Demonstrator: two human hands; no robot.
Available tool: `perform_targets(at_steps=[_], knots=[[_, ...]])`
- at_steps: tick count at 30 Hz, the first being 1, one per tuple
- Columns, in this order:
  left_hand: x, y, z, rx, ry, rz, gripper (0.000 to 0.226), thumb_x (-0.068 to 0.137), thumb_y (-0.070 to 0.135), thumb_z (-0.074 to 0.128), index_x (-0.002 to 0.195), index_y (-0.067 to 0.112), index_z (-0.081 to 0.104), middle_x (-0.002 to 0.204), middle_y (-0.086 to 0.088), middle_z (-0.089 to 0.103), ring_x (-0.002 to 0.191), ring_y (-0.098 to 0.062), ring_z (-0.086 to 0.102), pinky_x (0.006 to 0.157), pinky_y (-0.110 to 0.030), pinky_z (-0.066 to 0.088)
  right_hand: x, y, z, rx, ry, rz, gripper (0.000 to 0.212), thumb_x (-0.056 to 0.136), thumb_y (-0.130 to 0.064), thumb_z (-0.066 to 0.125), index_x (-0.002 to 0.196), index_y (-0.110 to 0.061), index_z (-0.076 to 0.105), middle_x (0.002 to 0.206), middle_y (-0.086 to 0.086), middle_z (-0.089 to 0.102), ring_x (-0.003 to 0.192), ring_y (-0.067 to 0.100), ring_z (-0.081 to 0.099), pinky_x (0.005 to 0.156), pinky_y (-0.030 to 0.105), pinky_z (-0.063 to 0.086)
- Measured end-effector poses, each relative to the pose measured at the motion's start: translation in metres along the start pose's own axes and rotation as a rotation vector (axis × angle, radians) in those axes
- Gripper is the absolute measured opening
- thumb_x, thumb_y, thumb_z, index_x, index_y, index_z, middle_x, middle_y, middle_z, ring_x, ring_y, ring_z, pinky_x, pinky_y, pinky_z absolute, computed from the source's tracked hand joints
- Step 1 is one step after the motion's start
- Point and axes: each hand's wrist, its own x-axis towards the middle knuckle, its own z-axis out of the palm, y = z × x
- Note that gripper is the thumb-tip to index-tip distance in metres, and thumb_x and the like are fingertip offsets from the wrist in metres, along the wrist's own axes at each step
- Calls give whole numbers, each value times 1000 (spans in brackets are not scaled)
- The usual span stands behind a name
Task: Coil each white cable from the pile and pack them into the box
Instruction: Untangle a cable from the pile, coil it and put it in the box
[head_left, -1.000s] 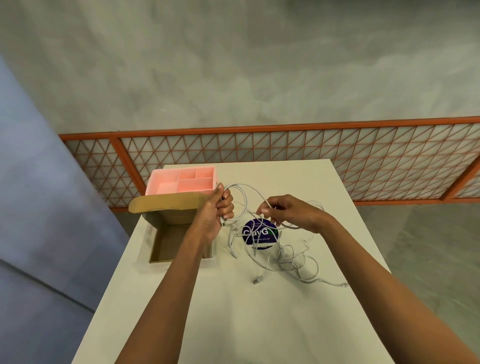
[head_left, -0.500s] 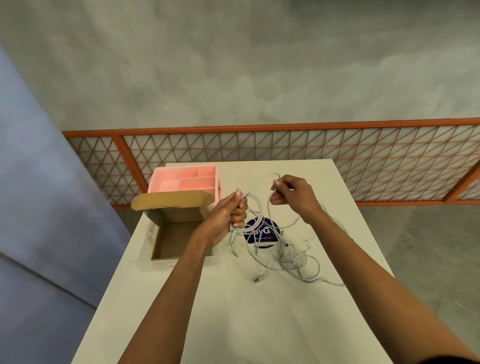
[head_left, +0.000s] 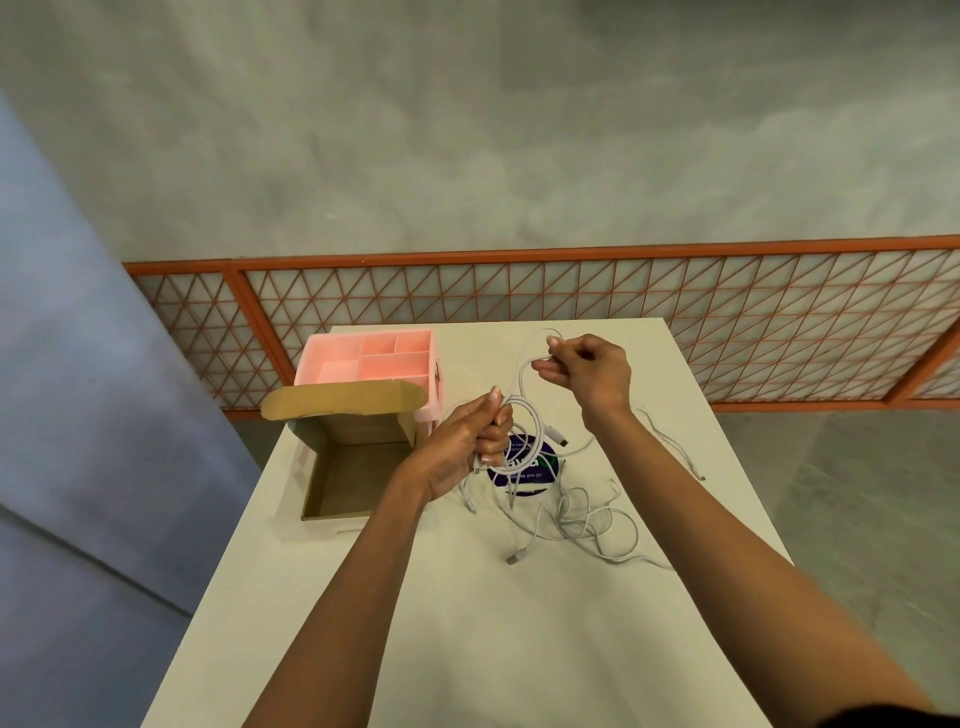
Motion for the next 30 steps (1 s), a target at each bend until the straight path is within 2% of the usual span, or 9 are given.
perform_targets(at_steps=[5,11,17,22,30], knots=[[0,-2,1,-18,-53,2,33,97,38,37,73,15,39,57,8,24,48,-4,22,47,-18,24,-5,3,4,8,15,-7,20,88,-10,65,73,-3,54,71,16,66,59,13,71,60,20,57],[-3,2,-4,-26,16,13,35,102,32,30,73,15,38,55,9,25,46,-3,22,45,-15,28,-3,-4,1,-48,8,12,24,88,-15,67,69,-6,56,69,11,62,60,15,70,58,22,57],[-5,11,-14,6,-5,7,32,99,34,34,73,15,39,55,9,25,46,-4,20,45,-16,26,0,-14,-5,-155,-8,-6,22,88,-20,66,80,0,63,70,12,64,58,14,69,57,22,57],[-7,18,-19,15,-46,-30,31,94,37,39,72,14,40,56,8,24,44,-3,21,42,-14,27,1,-23,-6,-179,-39,-26,24,89,-25,65,81,-2,63,68,11,63,54,13,66,56,24,58],[-11,25,-21,-4,-77,-69,31,93,36,40,70,15,39,53,9,24,42,-2,21,40,-14,25,1,-26,-2,-159,-65,-1,30,92,-32,59,70,-13,55,59,1,55,49,3,61,53,16,47]])
